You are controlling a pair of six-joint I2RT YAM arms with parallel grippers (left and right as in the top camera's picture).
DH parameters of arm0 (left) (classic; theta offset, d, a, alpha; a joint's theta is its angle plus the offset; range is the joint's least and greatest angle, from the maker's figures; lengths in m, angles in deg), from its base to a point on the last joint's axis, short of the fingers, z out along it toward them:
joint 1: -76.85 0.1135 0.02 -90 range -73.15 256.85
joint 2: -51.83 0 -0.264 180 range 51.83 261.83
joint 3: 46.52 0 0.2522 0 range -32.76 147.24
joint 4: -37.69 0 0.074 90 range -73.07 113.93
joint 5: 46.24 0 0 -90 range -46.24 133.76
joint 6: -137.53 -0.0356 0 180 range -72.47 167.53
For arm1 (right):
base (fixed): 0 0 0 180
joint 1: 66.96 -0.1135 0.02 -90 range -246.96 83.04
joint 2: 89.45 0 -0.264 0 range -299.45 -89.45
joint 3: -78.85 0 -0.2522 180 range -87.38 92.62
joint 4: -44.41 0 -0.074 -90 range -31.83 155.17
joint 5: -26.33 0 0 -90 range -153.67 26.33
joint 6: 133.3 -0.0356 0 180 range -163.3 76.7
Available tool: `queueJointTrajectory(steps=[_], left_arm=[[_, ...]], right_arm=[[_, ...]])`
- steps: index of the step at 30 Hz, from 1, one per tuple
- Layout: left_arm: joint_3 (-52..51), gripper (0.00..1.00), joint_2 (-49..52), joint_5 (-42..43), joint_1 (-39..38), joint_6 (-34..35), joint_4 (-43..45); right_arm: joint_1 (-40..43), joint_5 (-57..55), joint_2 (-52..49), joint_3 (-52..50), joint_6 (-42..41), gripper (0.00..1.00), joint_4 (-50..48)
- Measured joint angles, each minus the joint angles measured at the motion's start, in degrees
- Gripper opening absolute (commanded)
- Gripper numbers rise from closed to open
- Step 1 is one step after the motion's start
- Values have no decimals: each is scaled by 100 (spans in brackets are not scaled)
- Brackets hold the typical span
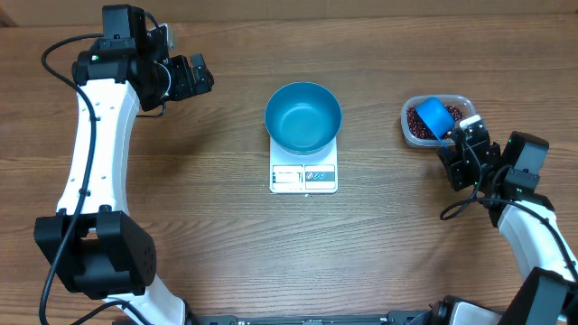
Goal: Scoop item into bowl and weigh 150g on scale
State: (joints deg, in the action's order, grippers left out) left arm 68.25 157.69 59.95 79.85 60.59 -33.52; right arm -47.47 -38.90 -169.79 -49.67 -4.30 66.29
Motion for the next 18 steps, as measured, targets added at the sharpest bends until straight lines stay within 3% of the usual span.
queueJointTrajectory(steps=[6, 18], left_arm=[[0, 99, 0, 2, 0, 0, 0], [0, 100, 0, 2, 0, 0, 0]], right_arm=[[-2, 37, -280, 0, 0, 35, -299], [-2, 358, -380, 0, 4, 33, -479]])
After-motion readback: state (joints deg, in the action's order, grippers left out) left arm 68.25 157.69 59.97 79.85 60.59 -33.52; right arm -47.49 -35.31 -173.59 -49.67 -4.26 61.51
